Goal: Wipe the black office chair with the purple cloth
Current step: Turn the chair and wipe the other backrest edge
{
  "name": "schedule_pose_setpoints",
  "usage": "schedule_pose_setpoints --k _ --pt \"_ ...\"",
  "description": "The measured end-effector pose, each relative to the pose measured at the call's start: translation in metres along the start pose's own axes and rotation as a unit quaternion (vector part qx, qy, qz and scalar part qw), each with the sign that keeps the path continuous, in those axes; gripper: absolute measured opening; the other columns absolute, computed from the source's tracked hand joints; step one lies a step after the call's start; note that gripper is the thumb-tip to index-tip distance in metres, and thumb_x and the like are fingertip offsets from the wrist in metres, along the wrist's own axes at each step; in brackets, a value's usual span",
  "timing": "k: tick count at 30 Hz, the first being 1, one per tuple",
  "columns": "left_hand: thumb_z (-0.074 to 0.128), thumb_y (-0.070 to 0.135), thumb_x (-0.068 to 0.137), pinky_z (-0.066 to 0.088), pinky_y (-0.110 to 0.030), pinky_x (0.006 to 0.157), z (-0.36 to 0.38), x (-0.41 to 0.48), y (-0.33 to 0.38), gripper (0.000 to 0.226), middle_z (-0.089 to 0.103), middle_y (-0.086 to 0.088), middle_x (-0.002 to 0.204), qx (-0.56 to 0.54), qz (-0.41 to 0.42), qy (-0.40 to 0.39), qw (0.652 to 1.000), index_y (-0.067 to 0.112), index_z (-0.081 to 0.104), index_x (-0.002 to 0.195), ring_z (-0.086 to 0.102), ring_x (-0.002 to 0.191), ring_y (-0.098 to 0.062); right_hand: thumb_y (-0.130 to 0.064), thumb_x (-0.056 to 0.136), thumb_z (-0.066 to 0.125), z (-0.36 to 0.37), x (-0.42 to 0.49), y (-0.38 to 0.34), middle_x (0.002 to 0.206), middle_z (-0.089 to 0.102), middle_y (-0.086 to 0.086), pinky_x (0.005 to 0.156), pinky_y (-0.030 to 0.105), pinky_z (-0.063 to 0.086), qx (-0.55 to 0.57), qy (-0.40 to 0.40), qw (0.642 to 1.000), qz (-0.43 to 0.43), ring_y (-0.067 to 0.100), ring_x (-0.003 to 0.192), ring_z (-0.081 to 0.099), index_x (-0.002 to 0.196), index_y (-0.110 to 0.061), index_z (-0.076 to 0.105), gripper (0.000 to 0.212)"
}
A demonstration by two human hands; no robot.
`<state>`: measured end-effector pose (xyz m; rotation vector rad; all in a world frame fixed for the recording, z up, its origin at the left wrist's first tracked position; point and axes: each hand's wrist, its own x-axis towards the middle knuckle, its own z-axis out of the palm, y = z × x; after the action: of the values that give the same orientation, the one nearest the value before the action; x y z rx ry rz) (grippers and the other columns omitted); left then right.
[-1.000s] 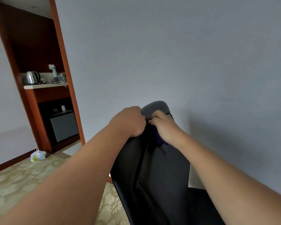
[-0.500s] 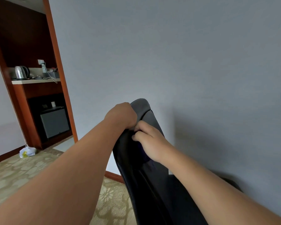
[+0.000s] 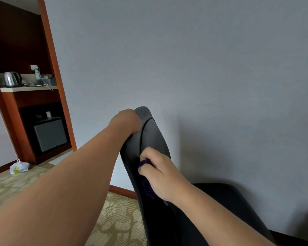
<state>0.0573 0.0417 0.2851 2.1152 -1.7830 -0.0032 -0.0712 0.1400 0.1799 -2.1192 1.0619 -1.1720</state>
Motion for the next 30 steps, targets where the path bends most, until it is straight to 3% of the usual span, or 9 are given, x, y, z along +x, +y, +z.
schedule_pose_setpoints --k 3,7,11,14,19,23,27,30 --pt "0.042 0.007 0.093 0.043 -0.034 0.073 -0.002 -0.006 0.003 0.020 0.050 -0.004 0.082 0.015 0.001 -0.002 1.000 0.008 0.056 0.107 0.054 0.086 -0.027 -0.018 0.088 0.055 0.010 -0.020 0.008 0.081 0.049 -0.007 0.067 0.037 0.042 -0.021 0.050 0.997 -0.059 0.016 0.075 0.049 0.080 -0.027 0.042 0.018" --pt "0.042 0.007 0.093 0.044 -0.034 0.076 -0.004 -0.014 0.006 0.012 0.046 -0.004 0.080 0.019 0.005 -0.005 1.000 0.010 0.050 0.102 0.054 0.088 -0.027 -0.018 0.086 0.054 0.034 -0.059 0.033 0.082 0.046 -0.013 0.063 0.025 0.040 -0.007 0.120 0.988 -0.094 0.016 0.073 0.050 0.085 -0.023 0.045 0.010" --pt "0.042 0.008 0.093 0.043 -0.034 0.076 -0.006 -0.019 0.010 0.013 0.046 -0.004 0.080 0.025 0.006 -0.012 1.000 0.010 0.050 0.103 0.053 0.089 -0.027 -0.019 0.085 0.054 0.044 -0.075 0.051 0.081 0.050 -0.012 0.064 0.027 0.043 0.027 0.163 0.985 -0.052 0.016 0.071 0.052 0.085 -0.023 0.050 0.006" --pt "0.042 0.008 0.094 0.043 -0.034 0.076 -0.009 -0.023 0.013 0.014 0.049 -0.006 0.086 0.025 0.004 -0.021 0.999 0.010 0.050 0.105 0.053 0.090 -0.028 -0.028 0.085 0.056 0.036 -0.062 0.035 0.074 0.056 -0.004 0.063 0.039 0.048 0.110 0.195 0.974 0.033 0.019 0.068 0.055 0.084 -0.023 0.055 0.004" --pt "0.042 0.008 0.095 0.049 -0.036 0.087 -0.009 -0.028 0.016 0.031 0.060 -0.012 0.114 0.035 0.003 -0.022 0.999 0.005 0.056 0.122 0.061 0.108 -0.029 -0.021 0.093 0.061 0.021 -0.029 -0.022 0.082 0.060 -0.002 0.059 0.024 0.050 0.202 0.227 0.953 0.018 0.010 0.069 0.060 0.089 -0.022 0.059 0.005" --pt "0.040 0.005 0.097 0.048 -0.038 0.098 -0.009 -0.031 0.016 0.035 0.059 -0.016 0.132 0.053 0.007 -0.022 0.998 -0.001 0.056 0.128 0.058 0.122 -0.031 -0.032 0.094 0.055 0.028 -0.023 -0.023 0.090 0.057 -0.009 0.070 0.039 0.056 0.116 0.228 0.967 0.005 0.018 0.079 0.060 0.094 -0.031 0.054 0.001" --pt "0.037 0.004 0.098 0.045 -0.039 0.099 -0.007 -0.032 0.017 0.035 0.056 -0.018 0.133 0.045 0.037 0.000 0.998 -0.001 0.054 0.128 0.053 0.122 -0.034 -0.044 0.094 0.045 0.031 -0.045 0.001 0.092 0.054 -0.009 0.072 0.034 0.049 0.002 0.247 0.969 -0.005 0.012 0.083 0.056 0.097 -0.026 0.051 0.020" --pt "0.035 0.007 0.096 0.042 -0.041 0.105 -0.005 -0.035 0.021 0.043 0.049 -0.016 0.140 0.021 0.051 0.007 0.998 0.005 0.050 0.137 0.046 0.128 -0.034 -0.050 0.090 0.040 0.026 -0.058 0.014 0.089 0.057 -0.012 0.073 0.042 0.052 -0.016 0.244 0.968 0.057 0.013 0.082 0.058 0.093 -0.030 0.051 0.023"
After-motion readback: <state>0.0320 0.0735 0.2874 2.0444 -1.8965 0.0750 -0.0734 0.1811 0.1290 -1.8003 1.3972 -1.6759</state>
